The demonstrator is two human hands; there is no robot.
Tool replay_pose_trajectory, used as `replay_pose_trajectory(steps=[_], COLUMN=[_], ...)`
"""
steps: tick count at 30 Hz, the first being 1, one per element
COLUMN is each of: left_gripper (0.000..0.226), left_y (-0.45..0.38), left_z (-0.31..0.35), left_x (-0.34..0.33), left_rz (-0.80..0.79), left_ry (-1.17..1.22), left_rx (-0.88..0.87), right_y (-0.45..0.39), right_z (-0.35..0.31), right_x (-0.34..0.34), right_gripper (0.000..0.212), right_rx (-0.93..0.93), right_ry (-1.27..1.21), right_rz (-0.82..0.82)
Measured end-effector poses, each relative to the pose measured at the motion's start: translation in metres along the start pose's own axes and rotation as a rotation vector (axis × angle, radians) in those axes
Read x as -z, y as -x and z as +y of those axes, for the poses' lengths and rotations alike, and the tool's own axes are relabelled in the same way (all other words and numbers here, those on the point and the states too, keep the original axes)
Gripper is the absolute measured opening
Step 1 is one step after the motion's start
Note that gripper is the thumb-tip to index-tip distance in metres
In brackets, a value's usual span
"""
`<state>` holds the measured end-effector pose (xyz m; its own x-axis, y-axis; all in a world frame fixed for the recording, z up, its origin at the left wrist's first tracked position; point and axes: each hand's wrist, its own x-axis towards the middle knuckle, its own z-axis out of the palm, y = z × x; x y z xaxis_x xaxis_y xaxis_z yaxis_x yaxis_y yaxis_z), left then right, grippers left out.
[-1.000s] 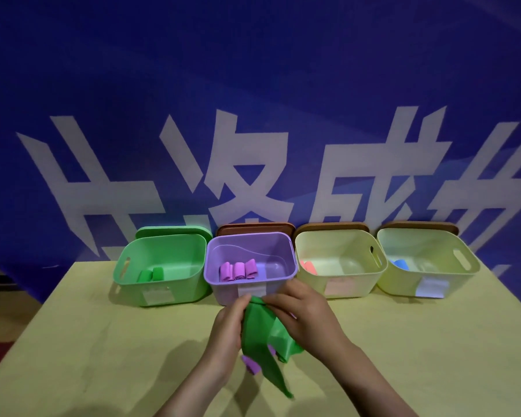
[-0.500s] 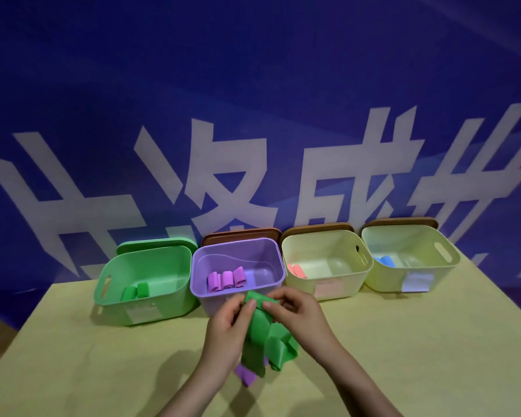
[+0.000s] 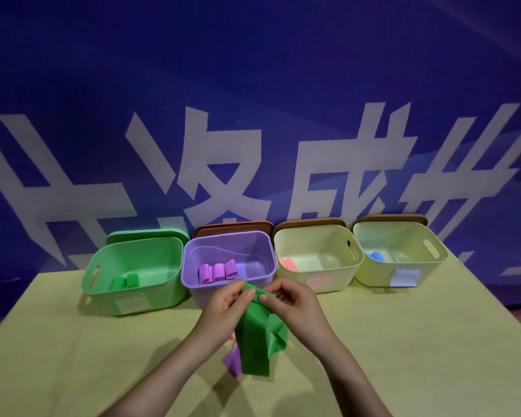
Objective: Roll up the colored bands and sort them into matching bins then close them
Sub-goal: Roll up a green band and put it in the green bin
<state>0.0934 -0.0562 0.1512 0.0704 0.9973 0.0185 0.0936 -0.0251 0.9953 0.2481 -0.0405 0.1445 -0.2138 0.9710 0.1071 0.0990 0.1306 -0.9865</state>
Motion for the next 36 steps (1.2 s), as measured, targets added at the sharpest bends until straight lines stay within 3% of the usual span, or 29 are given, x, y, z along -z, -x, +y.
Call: replay_pose_trajectory(steps=[6,12,15,17,19,22,25,36], left_gripper=[0.021,0.058,0.036,0.022,0.022,0.023,0.023,0.032], left_y=[0.015,0.035,0.044,0.051,0.058,0.068,0.073,0.080], left_z=[-0.004,-0.002,-0.002,-0.005,-0.006,-0.005,-0.004,-0.003], left_x=[-0.003,0.006,0.014,0.020,0.027,0.037,0.044,0.040], left_rz=[0.069,0.172,0.239,0.277,0.317,0.369,0.381,0.337], left_ry=[-0.001,0.122,0.237,0.314,0.352,0.391,0.407,0.378], left_rx=[-0.003,0.026,0.123,0.232,0.266,0.260,0.258,0.322], right_y=[0.008,0.011,0.009,0.007,0.006,0.007,0.007,0.009], right_z=[0.000,-0.007,-0.013,-0.015,-0.014,-0.013,-0.017,-0.031], right_x=[0.000,-0.015,-0.029,-0.041,-0.051,-0.063,-0.068,-0.053], right_gripper=[0.002,0.011,0.020,0.014,0.002,0.017,0.020,0.020], right_rx=[-0.014,0.054,0.133,0.191,0.252,0.362,0.475,0.581], right_ry=[0.004,0.129,0.172,0.182,0.222,0.306,0.404,0.614], right_rz=[-0.031,-0.078,-0.103,-0.112,-0.133,-0.180,-0.213,-0.403])
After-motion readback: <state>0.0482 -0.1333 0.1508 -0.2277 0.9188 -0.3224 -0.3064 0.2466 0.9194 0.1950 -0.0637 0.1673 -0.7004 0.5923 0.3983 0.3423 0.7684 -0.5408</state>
